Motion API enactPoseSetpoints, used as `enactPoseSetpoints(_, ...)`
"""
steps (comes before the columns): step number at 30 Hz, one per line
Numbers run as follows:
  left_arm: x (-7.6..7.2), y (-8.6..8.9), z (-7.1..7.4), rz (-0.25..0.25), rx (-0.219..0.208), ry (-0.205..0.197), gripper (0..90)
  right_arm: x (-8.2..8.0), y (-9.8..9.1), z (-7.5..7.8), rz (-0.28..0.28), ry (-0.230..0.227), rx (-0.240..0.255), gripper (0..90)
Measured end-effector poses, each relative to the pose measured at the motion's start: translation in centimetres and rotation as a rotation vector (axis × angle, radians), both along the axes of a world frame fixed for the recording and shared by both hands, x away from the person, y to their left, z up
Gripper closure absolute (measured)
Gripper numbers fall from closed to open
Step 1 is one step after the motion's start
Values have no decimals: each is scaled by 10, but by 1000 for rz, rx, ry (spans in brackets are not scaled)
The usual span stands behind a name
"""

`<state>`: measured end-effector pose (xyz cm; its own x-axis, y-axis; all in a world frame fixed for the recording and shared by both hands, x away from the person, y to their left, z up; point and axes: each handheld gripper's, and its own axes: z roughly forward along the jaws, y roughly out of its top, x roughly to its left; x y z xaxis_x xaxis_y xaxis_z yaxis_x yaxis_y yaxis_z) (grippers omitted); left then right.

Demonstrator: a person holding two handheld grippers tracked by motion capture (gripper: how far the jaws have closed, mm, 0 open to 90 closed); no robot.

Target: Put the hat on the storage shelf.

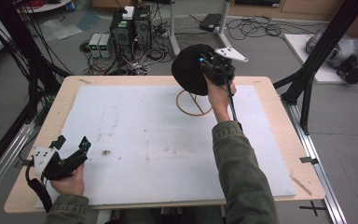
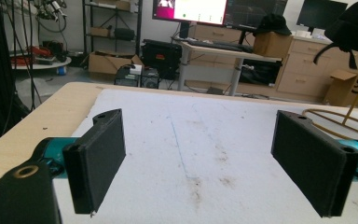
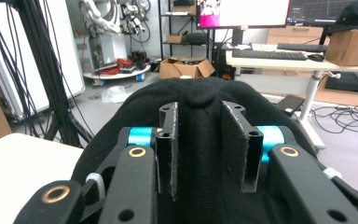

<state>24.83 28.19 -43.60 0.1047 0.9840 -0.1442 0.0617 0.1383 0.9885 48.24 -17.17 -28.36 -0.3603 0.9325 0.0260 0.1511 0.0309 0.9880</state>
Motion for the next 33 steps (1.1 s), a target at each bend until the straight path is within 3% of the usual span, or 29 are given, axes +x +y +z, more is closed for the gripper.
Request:
enactPoseSetpoints(4,0,0,0,1,-1,0,177,-1,0,1,0,-6,4,615)
enactPoseSetpoints(8,0,0,0,-1,0,2,178,-1,-3,2,-9,-12,13,438)
enactPoseSetpoints(14,0,-1,0,-5,1,0,192,-2,-8,4,-36,-14,12,297)
enactPoseSetpoints(17,0,0,0,-5,0,-2,192,-2,-11,4,-30,-25,7,272)
enactPoseSetpoints(22,0,0,0,-3,-1,4,191,-11,-12,1,-119,-86,-33,183)
enactPoseSetpoints(24,0,0,0,-3,-1,4,191,-13,-15,1,-121,-64,-35,142)
enactPoseSetpoints(27,-1,0,0,0,-1,2,191,-21,-21,1,-116,-73,-30,141)
enactPoseSetpoints(33,-2,0,1,3,-3,-3,191,-28,-30,-7,-108,-40,-16,132)
